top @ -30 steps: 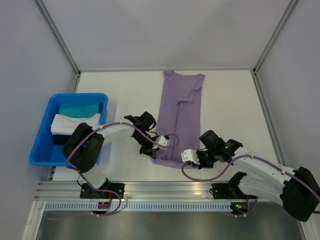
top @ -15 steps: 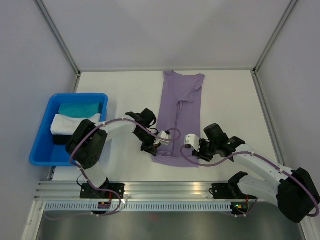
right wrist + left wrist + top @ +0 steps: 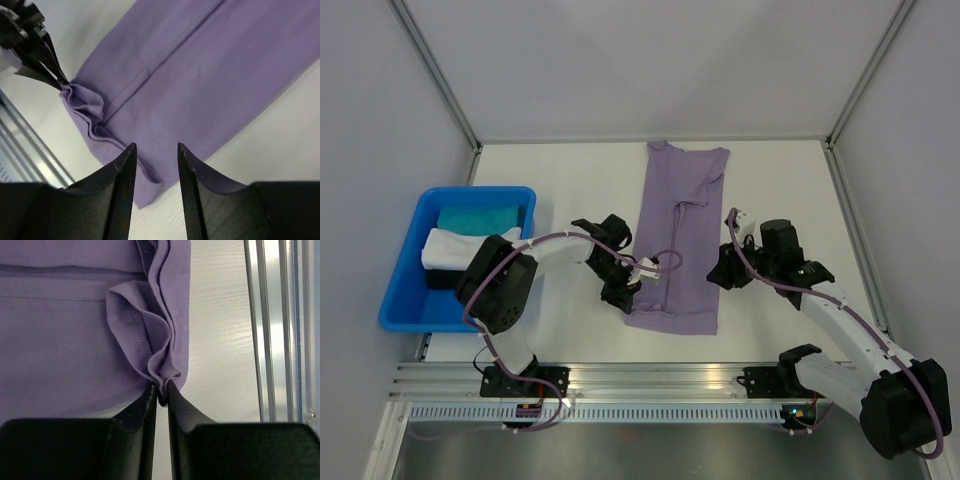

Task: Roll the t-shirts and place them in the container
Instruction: Roll the tshirt

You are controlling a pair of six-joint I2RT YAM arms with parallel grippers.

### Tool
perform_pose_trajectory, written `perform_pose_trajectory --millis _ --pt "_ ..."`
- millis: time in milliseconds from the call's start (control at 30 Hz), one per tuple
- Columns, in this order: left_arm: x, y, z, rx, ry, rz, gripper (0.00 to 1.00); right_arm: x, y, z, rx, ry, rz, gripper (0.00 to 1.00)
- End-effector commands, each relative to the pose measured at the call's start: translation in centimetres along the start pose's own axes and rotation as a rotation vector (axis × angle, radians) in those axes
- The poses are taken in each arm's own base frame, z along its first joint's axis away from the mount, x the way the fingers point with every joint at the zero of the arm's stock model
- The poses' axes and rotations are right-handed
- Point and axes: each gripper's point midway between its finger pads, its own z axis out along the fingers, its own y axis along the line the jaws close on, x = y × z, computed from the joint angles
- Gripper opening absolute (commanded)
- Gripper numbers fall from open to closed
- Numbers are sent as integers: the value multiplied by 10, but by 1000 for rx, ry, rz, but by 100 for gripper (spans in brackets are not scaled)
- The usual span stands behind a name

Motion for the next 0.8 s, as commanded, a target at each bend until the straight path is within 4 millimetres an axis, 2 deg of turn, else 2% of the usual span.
perform_pose_trajectory --millis 0,33,67,133,167,267,333,367,400,433,533,600,667,700,767 --pt "-14 -6 -5 34 -49 -13 22 47 13 5 -21 110 294 43" --pt "-13 -7 -5 36 -48 -21 26 54 11 7 -11 117 305 43" --pt "-12 -8 -5 40 -44 -28 33 51 12 12 -9 110 293 44" --pt "-15 -7 -7 37 -47 -43 36 50 6 17 21 111 310 44" --pt "-17 -6 -9 35 -50 -57 40 61 2 20 43 162 344 44" --pt "-27 0 -27 23 -102 -107 49 77 4 22 43 249 404 42" --pt "-28 3 -38 11 -108 -102 52 73 9 23 28 247 429 41" --pt "-27 4 -39 4 -101 -87 58 75 7 23 41 255 438 41" --pt "-29 3 -41 -2 -101 -69 67 81 3 23 71 275 444 39" --pt "-29 2 -41 -2 -99 -53 82 89 4 22 78 314 461 39" --pt "-28 -10 -31 18 -56 -91 83 90 7 25 86 356 502 39" --pt "-25 -22 -20 49 -34 -119 81 99 12 24 77 388 521 39" --pt "-25 -23 -14 40 -31 -122 77 101 19 25 69 389 523 39" --pt "-22 -23 -11 39 -28 -148 75 104 22 25 65 392 523 39" --pt "-17 -15 -8 14 -5 -169 61 106 26 27 61 390 534 39"
